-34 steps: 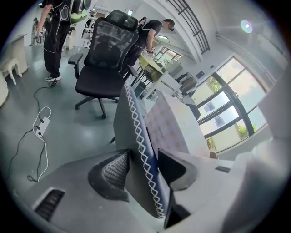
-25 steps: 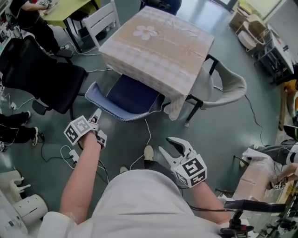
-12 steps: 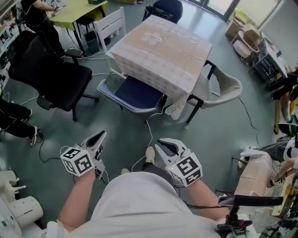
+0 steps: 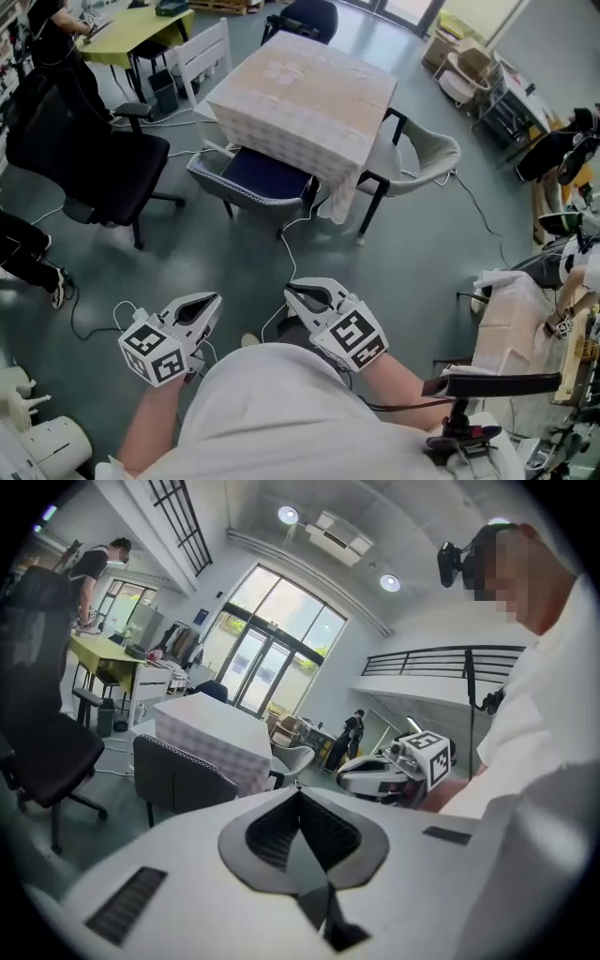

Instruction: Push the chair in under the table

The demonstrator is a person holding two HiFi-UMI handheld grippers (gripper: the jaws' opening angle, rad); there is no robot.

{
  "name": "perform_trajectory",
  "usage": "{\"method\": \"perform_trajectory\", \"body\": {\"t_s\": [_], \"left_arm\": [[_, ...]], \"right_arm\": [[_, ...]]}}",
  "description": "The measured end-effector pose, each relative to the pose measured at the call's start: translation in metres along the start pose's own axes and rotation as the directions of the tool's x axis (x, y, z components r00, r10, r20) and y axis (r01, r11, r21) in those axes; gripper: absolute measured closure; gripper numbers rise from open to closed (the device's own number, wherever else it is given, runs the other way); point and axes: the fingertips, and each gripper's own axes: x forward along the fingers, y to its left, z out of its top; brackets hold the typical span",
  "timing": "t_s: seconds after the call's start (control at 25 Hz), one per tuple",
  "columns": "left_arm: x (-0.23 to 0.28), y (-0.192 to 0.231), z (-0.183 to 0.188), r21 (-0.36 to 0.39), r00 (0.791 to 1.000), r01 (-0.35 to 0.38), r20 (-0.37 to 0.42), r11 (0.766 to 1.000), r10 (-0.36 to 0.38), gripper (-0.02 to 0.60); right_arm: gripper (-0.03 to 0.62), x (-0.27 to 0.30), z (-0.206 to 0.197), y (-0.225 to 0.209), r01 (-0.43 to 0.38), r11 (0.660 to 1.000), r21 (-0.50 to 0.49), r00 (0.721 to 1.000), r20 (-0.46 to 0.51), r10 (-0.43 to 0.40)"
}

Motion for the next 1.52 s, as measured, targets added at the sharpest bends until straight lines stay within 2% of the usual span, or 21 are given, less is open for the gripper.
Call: {"method": "perform_trajectory", "body": {"t_s": [0.16, 0.52, 0.76, 1.12, 1.52], "left_arm": [[-0.016, -0.01, -0.008, 0.043, 1.0, 0.018, -0.018, 0.999, -0.018, 0.572], [-0.036, -0.011, -0.02, 0.037, 0.999, 0.033, -0.002, 0.999, -0.033, 0.572], [-0.044, -0.006, -0.024, 0.004, 1.0, 0.02, 0.01, 1.0, -0.02, 0.572], [-0.05, 0.005, -0.033, -0.007, 0.999, 0.03, 0.015, 1.0, -0.03, 0.572], [-0.041, 0.013, -0.031, -0.037, 1.0, 0.017, 0.019, 0.999, -0.017, 0.572]], "right_arm": [[0.576, 0.001, 0.007, 0.024, -0.012, 1.0, -0.019, 1.0, 0.001, 0.012], [0.579, 0.003, 0.01, 0.05, 0.0, 0.999, -0.043, 1.0, -0.004, 0.0], [0.579, 0.007, 0.013, 0.063, -0.006, 0.998, -0.056, 1.0, -0.012, 0.005], [0.58, 0.018, 0.015, 0.072, -0.011, 0.997, -0.078, 1.0, -0.022, 0.009], [0.58, 0.016, 0.01, 0.063, 0.001, 0.998, -0.068, 0.999, -0.041, -0.004]]}}
